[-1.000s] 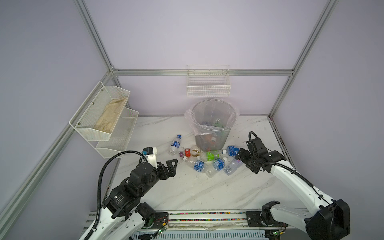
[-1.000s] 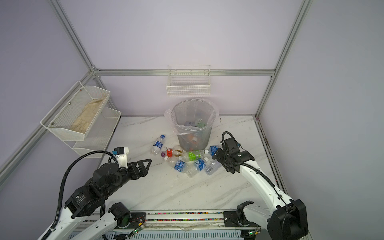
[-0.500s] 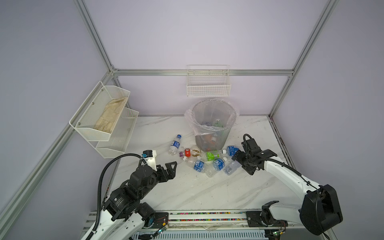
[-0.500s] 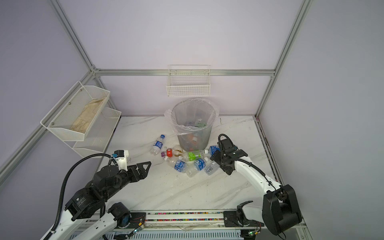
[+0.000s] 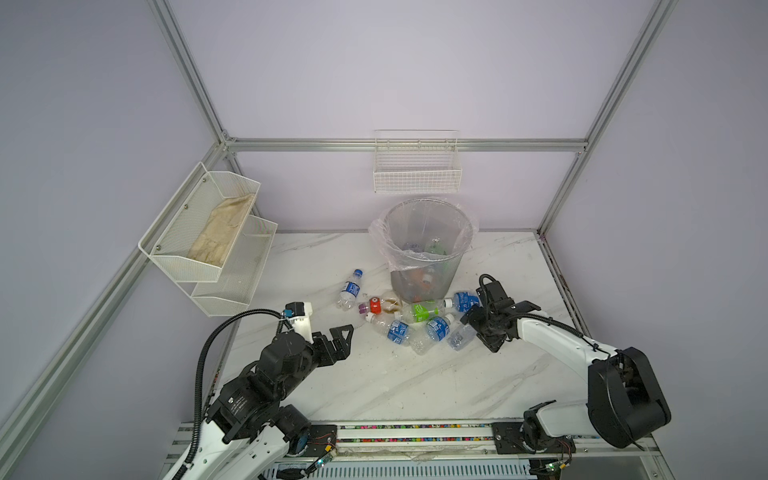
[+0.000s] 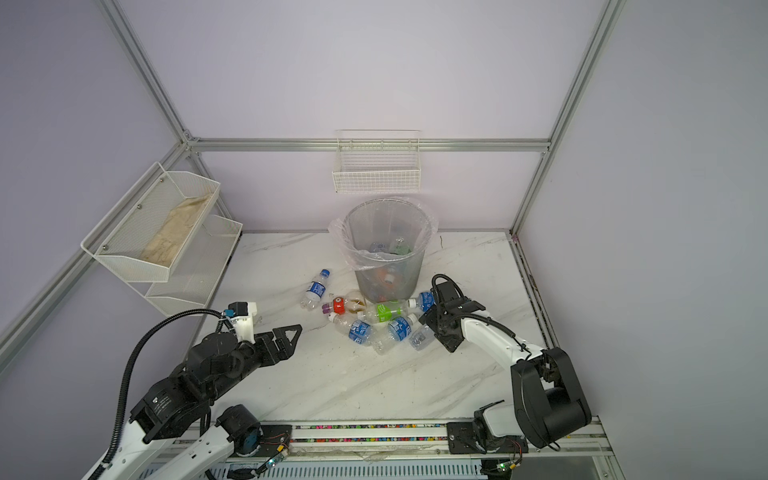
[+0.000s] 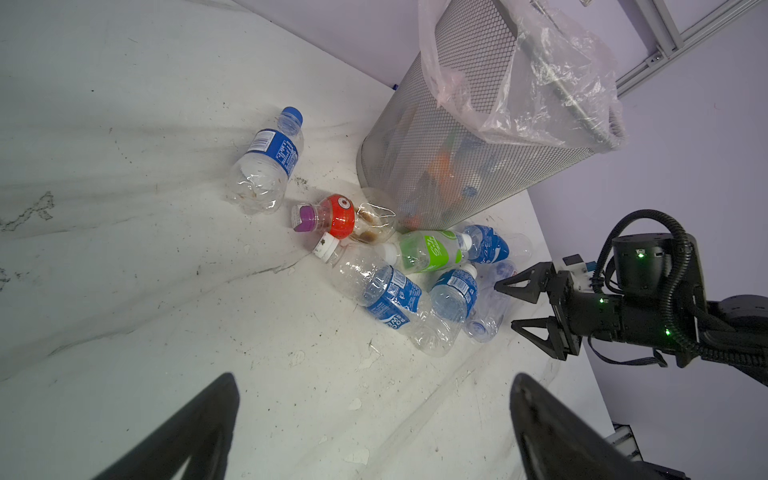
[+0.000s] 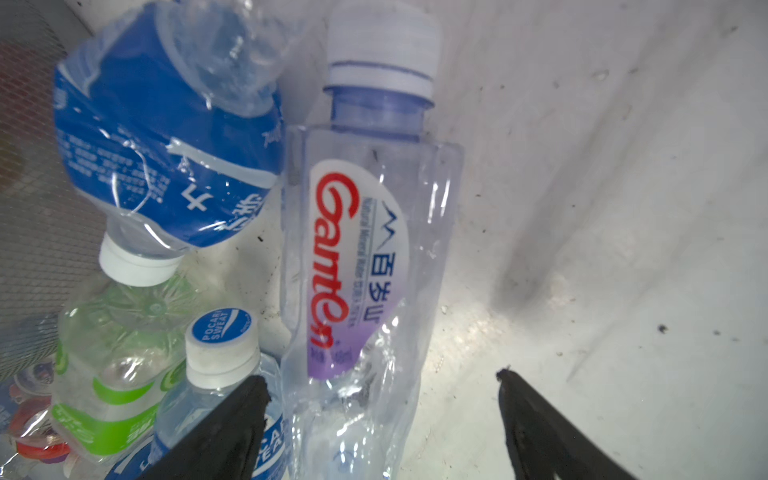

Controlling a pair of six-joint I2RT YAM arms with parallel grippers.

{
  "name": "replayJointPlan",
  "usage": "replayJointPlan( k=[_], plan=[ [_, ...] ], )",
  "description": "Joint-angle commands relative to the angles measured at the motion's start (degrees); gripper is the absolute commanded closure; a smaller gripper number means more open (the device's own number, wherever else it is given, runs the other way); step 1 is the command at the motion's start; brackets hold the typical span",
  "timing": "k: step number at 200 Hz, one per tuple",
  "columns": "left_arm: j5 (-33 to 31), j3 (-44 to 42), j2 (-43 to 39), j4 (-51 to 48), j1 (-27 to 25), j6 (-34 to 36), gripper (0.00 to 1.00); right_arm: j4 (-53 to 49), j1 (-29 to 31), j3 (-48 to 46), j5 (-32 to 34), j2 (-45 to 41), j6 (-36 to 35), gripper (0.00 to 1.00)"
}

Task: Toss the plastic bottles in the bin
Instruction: 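Lower the right gripper and close it on the Ganten bottle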

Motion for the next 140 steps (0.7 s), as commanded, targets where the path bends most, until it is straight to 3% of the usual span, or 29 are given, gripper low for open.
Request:
replayJointPlan(
  k=[1, 48, 96, 140],
  plan=[
    [0.78, -2.14, -0.55, 0.5, -0.1, -0.32, 0.0, 2.86, -0.22, -1.11, -0.33, 1.76, 1.87, 0.2],
    [0.69, -2.22, -0.55, 0.36, -0.14, -0.32, 0.0, 5.41, -0.2, -3.79, -0.34, 2.92, 1.86, 0.31],
    [0.69, -1.87, -0.12, 0.37, -0.14, -0.41, 0.0, 4.28, -0.21, -6.4, 1.26, -1.21, 3.18, 0.66],
    [0.77, -1.42, 0.67, 0.41, -0.09, -0.32, 0.0, 1.26, -0.17, -7.3, 5.26, -11.4, 4.63, 0.67]
  ],
)
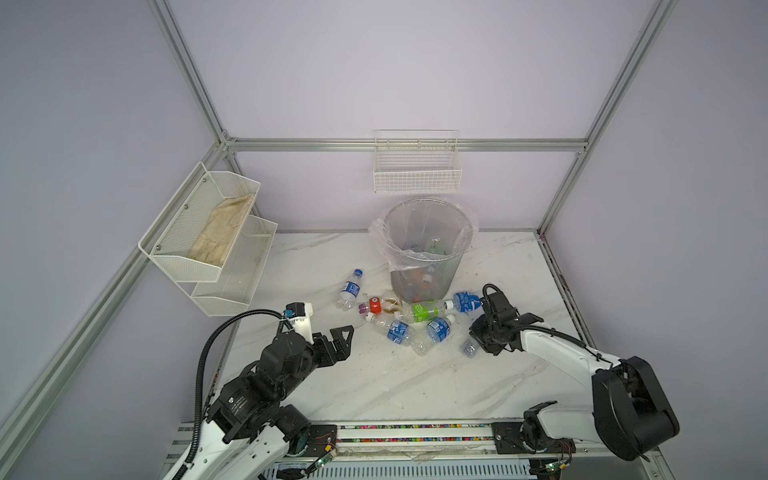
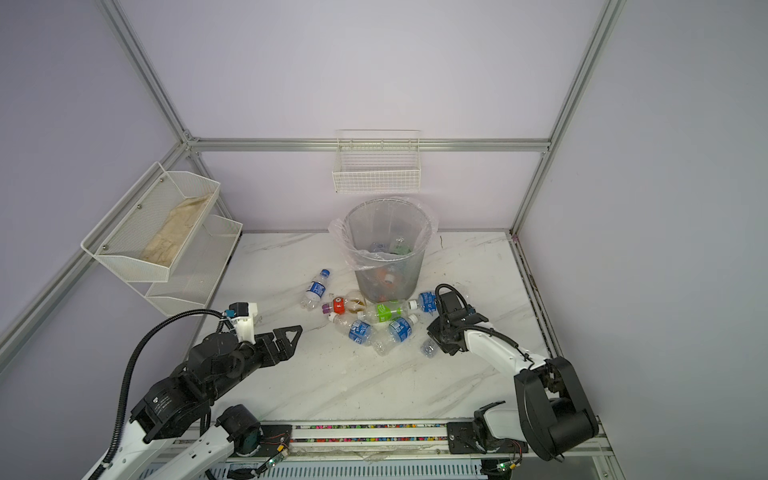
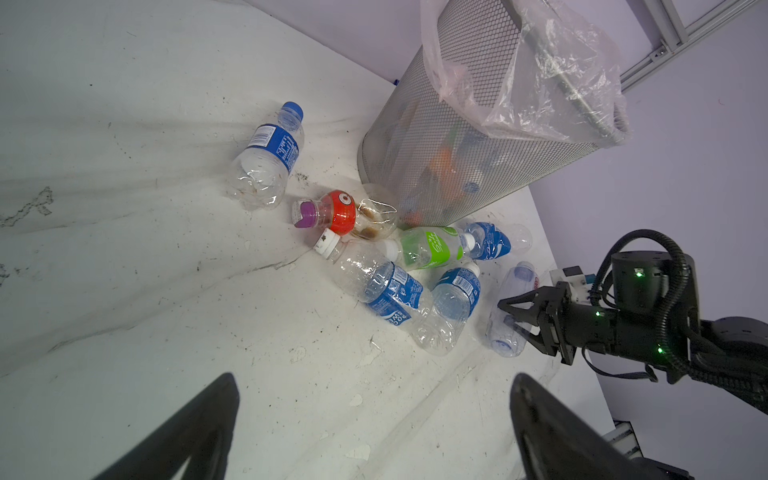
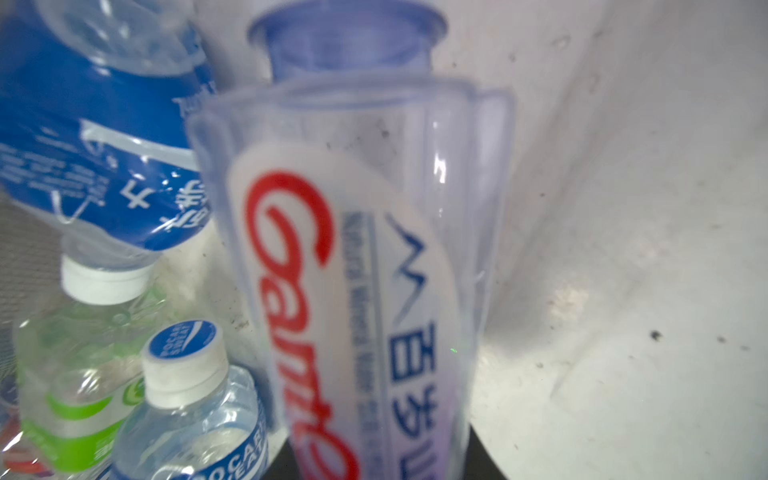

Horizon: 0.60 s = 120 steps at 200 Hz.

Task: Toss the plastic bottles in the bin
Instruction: 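Lower the right gripper and close it on the Ganten bottle, then lift the Ganten bottle with the right gripper and raise it high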

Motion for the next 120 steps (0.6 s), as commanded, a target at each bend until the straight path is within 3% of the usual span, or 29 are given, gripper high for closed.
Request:
replayJointPlan(
  k=[1, 100, 108, 120],
  plan=[
    [0.42, -1.34, 0.61, 0.87, -0.11, -0.32, 0.0, -3.25, -0.17, 0.43, 3.73, -4.18, 1.86, 0.67],
    [0.95, -1.33, 1.03, 0.88, -0.17, -0.3, 0.0, -15.91, -0.23, 13.18, 12.65, -14.67, -6.02, 0.68],
    [0.95, -1.44, 1.09, 0.88, -0.23, -0.38, 0.0, -13.96, -0.17, 14.4, 10.19, -16.18, -11.06, 0.69],
    [1.03, -1.63, 1.07, 0.9, -0.15, -0.41, 0.0, -8.15, -0.14, 15.49, 2.15, -19.39, -18.95, 0.78]
  ],
)
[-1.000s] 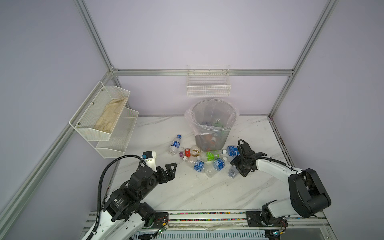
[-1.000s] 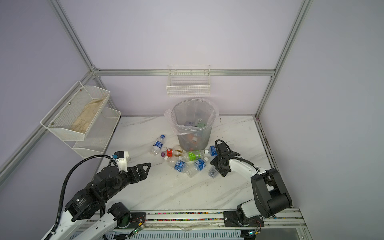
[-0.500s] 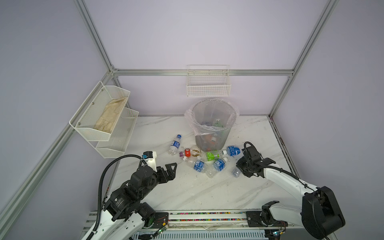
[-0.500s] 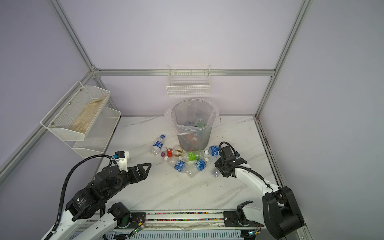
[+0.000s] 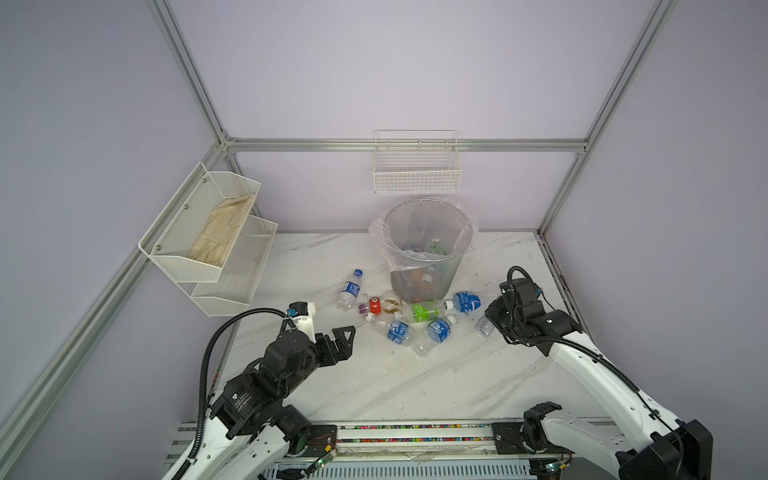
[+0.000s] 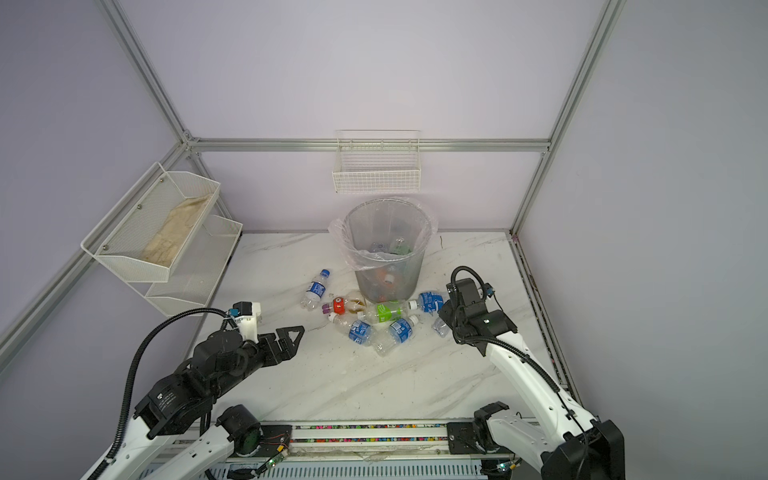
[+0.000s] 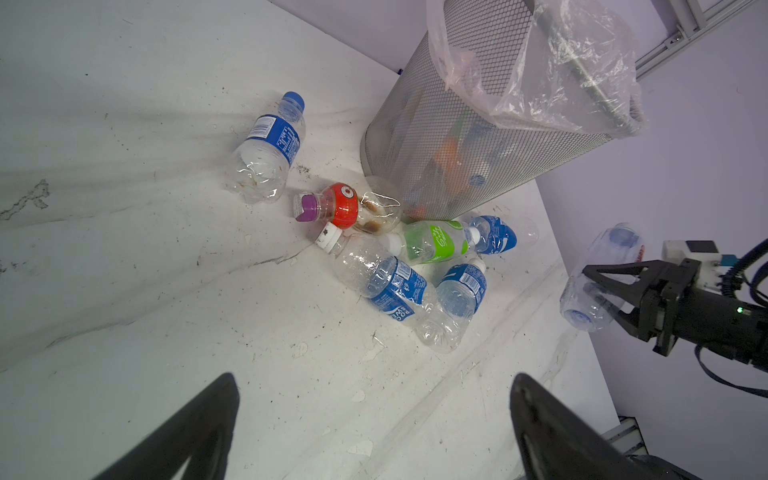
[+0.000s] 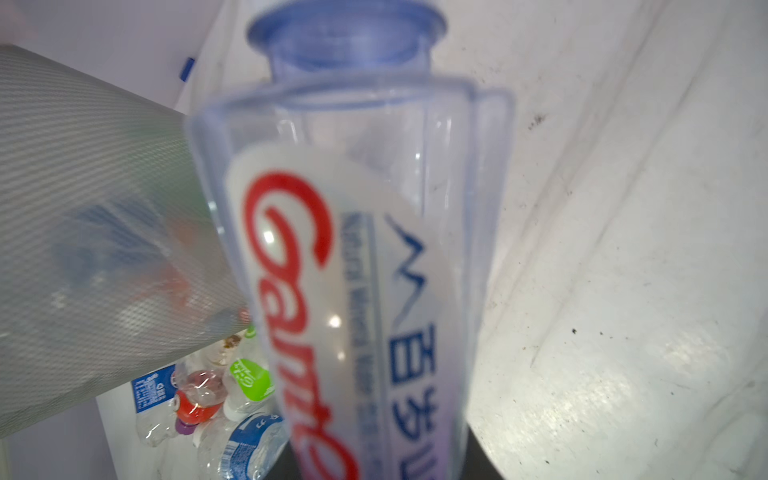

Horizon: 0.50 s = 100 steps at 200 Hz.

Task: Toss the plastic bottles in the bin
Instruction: 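Lift the Ganten bottle with the right gripper and raise it high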

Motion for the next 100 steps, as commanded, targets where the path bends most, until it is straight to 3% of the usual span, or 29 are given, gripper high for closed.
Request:
replayJointPlan(
  k=[1, 15, 54, 100],
  plan=[
    [0.59, -1.59, -0.29, 0.91, -0.14, -0.41, 0.0, 4.2, -0.15, 3.07, -6.53, -5.09, -12.57, 0.79],
    [0.51, -1.65, -0.2, 0.92, -0.17, -0.41, 0.0, 7.4, 0.0, 5.29, -10.37, -8.57, -15.86, 0.87],
    [0.78, -1.5, 0.92, 1.82, -0.14, -0.38, 0.0, 4.92, 0.04, 17.6, -13.85, -8.82, -27.07, 0.86],
    [0.17, -0.15, 1.22, 1.84, -0.31, 1.09, 0.0, 2.64, 0.08, 30.11, -11.85, -8.64, -31.73, 0.85]
  ],
)
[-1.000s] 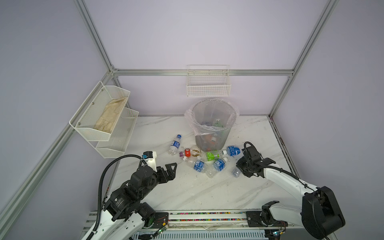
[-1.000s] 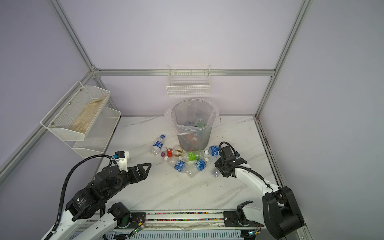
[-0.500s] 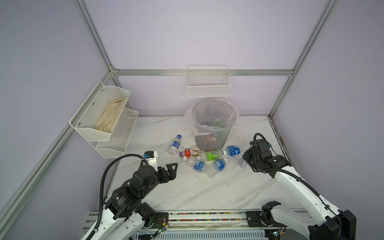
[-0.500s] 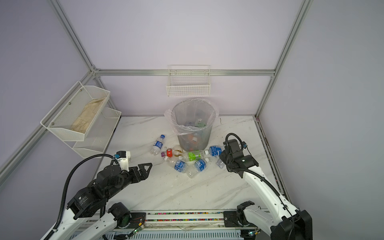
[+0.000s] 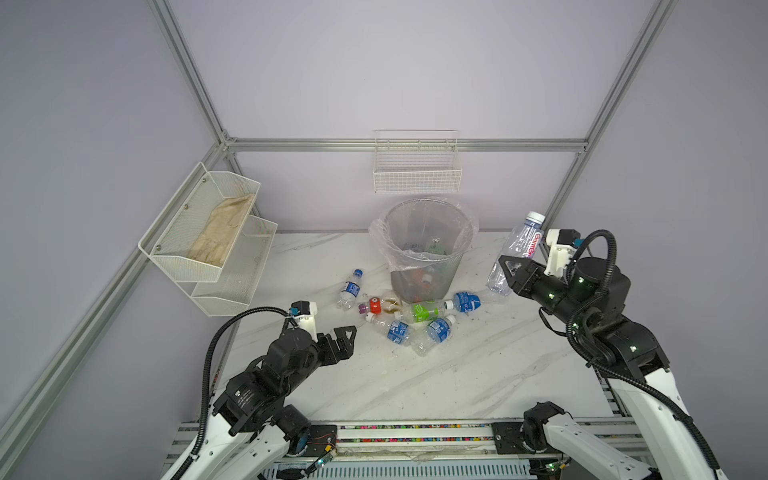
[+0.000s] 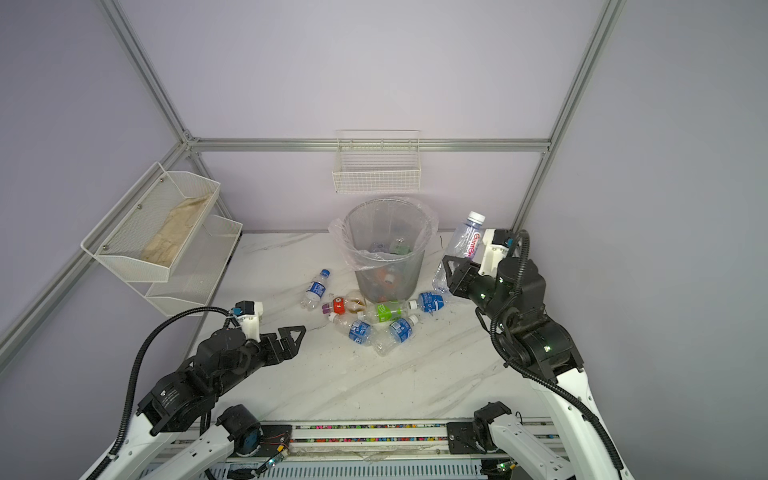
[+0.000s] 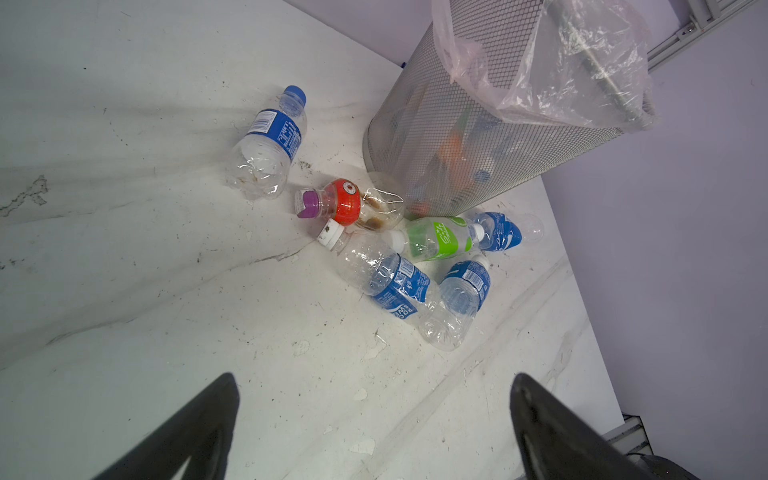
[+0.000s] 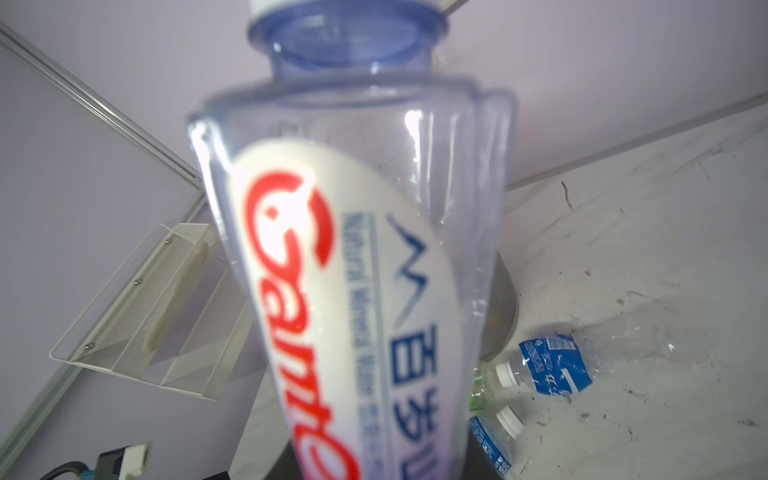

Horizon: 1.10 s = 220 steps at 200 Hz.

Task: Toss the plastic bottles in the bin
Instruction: 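Lift the Ganten bottle with the right gripper and raise it high, then swing the right gripper over the wastebasket and open it to drop the bottle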

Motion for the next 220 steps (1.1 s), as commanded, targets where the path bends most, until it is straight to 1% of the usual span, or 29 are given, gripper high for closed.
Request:
replayJointPlan(
  k=[1, 41, 60, 80, 131, 157, 168, 186, 203, 213, 219, 220],
  plan=[
    [0.1, -0.11, -0.03, 1.66, -0.18, 1.13, 0.0, -1.45, 0.09, 5.89, 0.26, 0.42, -5.59, 0.85],
    [-1.22, 1.5, -0.59, 0.31, -0.17, 2.7, 0.0, -7.35, 0.03, 20.61, 5.56, 2.71, -9.38, 0.83],
    [-1.28, 1.36, -0.49, 0.2, -0.14, 2.63, 0.0, -9.41, 0.1, 27.35, 6.0, 4.76, -10.56, 0.83],
    [-1.35, 1.5, -0.39, 0.19, -0.23, 2.76, 0.0, -10.73, 0.03, 31.82, 5.65, 7.01, -11.03, 0.83],
    [-1.92, 2.06, -0.91, -0.54, -0.18, 3.24, 0.0, -8.78, 0.1, 32.59, 5.06, 8.33, -10.81, 0.83],
    [-2.01, 2.35, -0.97, -0.82, -0.18, 3.24, 0.0, -6.77, 0.07, 32.62, 2.72, 10.15, -10.11, 0.82],
    [-2.01, 2.7, -1.0, -1.13, -0.15, 3.33, 0.0, -6.84, 0.06, 34.0, 1.18, 12.69, -10.0, 0.81],
    [-2.36, 3.45, -1.21, -1.93, -0.21, 3.51, 0.0, -8.74, 0.09, 37.13, -0.94, 19.3, -9.9, 0.8],
    [-2.54, 3.54, -1.65, -2.05, -0.17, 3.23, 0.0, -8.27, 0.09, 36.39, -2.32, 25.41, -9.55, 0.8],
    [-2.39, 3.58, -1.71, -2.11, -0.2, 3.14, 0.0, -9.29, 0.59, 36.38, -2.78, 29.88, -9.87, 0.74],
    [-2.22, 3.69, -1.7, -2.14, -0.28, 3.11, 0.0, -9.93, 1.2, 36.28, -2.84, 32.87, -10.43, 0.66],
    [-2.2, 3.66, -1.7, -2.14, -0.23, 3.13, 0.0, -10.04, 1.4, 36.32, -2.72, 33.27, -10.46, 0.63]
  ],
)
